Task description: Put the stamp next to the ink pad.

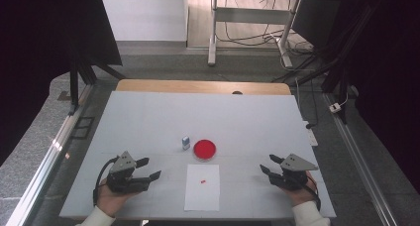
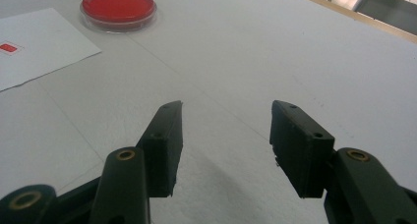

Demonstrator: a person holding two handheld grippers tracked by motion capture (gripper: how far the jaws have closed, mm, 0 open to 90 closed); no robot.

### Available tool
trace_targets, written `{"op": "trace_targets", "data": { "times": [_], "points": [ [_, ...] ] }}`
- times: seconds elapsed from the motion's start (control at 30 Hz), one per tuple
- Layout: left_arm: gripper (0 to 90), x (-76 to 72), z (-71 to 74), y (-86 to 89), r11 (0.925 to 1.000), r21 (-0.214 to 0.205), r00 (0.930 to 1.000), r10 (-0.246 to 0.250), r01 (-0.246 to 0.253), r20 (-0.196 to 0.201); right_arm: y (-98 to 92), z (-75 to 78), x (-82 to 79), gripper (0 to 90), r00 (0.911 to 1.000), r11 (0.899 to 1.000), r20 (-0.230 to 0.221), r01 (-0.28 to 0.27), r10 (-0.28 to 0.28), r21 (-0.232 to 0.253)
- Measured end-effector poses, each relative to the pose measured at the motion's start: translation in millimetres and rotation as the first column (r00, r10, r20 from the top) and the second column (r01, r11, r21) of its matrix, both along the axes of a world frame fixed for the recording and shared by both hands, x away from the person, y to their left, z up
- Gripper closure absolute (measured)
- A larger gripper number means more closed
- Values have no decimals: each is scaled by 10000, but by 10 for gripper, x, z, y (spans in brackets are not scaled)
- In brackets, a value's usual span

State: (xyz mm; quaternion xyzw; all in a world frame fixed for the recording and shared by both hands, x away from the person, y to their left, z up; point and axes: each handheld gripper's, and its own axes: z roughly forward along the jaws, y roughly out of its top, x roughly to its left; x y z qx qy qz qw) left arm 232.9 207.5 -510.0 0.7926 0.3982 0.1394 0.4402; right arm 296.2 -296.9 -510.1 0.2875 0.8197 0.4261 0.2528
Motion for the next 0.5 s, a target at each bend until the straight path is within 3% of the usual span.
{"op": "trace_targets", "data": {
  "times": [0.5],
  "points": [
    [328,-17,-32,25,10000,-37,9999,56,-56,-155,2,6,-9,462,10000,10000,94,-6,6,-27]
  ]
}}
